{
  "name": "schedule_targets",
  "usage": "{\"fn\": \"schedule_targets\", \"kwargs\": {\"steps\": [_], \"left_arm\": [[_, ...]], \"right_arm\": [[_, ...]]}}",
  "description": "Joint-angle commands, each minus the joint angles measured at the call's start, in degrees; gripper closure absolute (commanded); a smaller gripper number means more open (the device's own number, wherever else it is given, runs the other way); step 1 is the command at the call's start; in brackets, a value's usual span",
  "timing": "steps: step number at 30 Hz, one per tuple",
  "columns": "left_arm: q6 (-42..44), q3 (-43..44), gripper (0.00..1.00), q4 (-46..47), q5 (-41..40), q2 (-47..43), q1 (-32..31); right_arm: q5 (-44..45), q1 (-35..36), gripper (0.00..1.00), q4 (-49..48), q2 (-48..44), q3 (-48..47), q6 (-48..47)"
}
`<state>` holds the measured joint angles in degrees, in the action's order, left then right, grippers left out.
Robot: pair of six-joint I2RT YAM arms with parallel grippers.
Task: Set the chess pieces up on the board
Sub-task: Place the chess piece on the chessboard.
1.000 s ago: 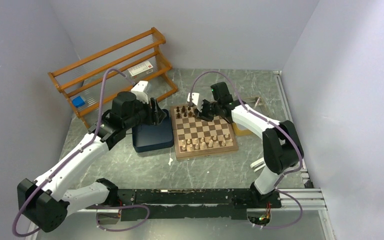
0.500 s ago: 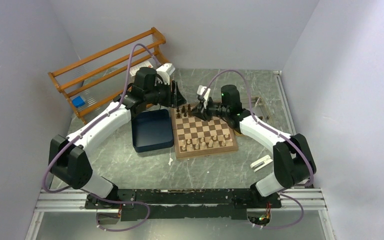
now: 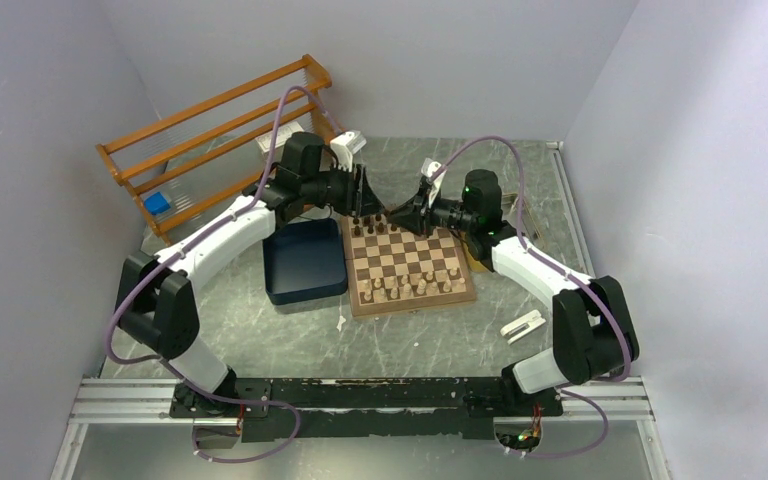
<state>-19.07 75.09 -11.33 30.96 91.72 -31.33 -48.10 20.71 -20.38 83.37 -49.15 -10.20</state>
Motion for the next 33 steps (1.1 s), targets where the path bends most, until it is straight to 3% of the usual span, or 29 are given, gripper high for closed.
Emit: {"fn": "schedule_targets", "kwargs": {"steps": [1, 33], "left_arm": [[1.98, 3.14, 0.56, 2.71, 3.53, 1.26, -0.22], [5.88, 3.27, 0.64, 2.38, 10.1, 3.37, -0.31]], "right_arm": [[-2.74, -0.22, 1.0, -2.65, -0.67, -0.02, 2.02], [-4.36, -1.31, 1.0, -4.7, -0.48, -0.25, 5.71]]}}
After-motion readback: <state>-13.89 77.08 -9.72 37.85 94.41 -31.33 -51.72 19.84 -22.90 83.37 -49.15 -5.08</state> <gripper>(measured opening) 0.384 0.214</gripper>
